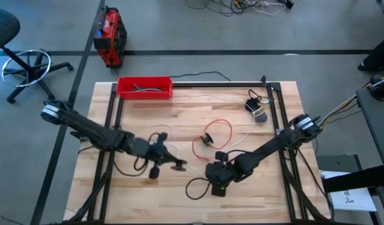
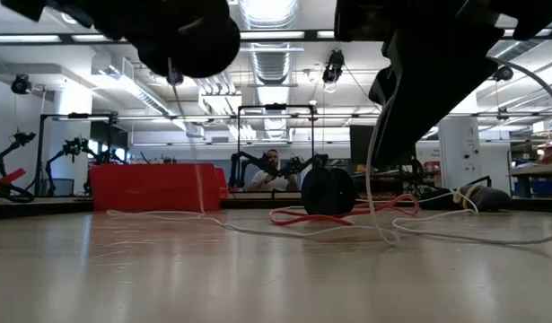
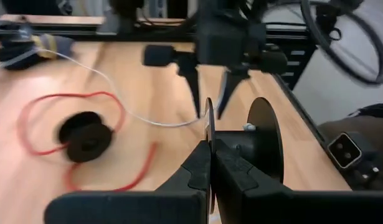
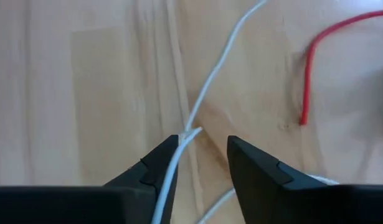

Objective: Coil cords
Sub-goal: Coil the white wire onto the black spool

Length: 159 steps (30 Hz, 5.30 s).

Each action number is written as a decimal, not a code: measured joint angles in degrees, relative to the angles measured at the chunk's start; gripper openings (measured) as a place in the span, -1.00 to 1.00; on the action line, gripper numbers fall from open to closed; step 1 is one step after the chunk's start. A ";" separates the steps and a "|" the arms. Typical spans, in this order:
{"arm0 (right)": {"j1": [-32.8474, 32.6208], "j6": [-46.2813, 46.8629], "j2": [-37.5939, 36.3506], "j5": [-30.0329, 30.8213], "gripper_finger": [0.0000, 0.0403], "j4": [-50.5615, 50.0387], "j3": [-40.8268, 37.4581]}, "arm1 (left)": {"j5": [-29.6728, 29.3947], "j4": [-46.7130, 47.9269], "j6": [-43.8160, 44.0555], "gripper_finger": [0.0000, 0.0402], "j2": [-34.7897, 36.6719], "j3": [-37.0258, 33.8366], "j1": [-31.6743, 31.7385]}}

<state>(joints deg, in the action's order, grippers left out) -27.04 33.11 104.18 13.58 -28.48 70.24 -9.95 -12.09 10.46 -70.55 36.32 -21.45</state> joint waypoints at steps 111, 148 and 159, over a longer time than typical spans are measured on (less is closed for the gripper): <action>-4.81 -3.31 -4.22 8.50 -1.00 -2.66 7.34 | -2.38 19.08 2.24 -0.57 -37.08 21.81 2.73; -3.33 -5.16 -4.84 15.53 -1.00 -5.42 12.76 | 1.59 -6.82 -0.48 -0.92 -29.76 15.34 -2.63; -6.12 -0.36 -10.40 17.16 -1.00 -22.54 17.43 | 0.25 -6.55 -0.31 -0.99 -29.33 15.21 -2.45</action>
<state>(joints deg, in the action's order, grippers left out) -33.16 32.75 93.78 30.74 -51.02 87.67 -9.70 -18.64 10.15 -99.88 51.53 -23.90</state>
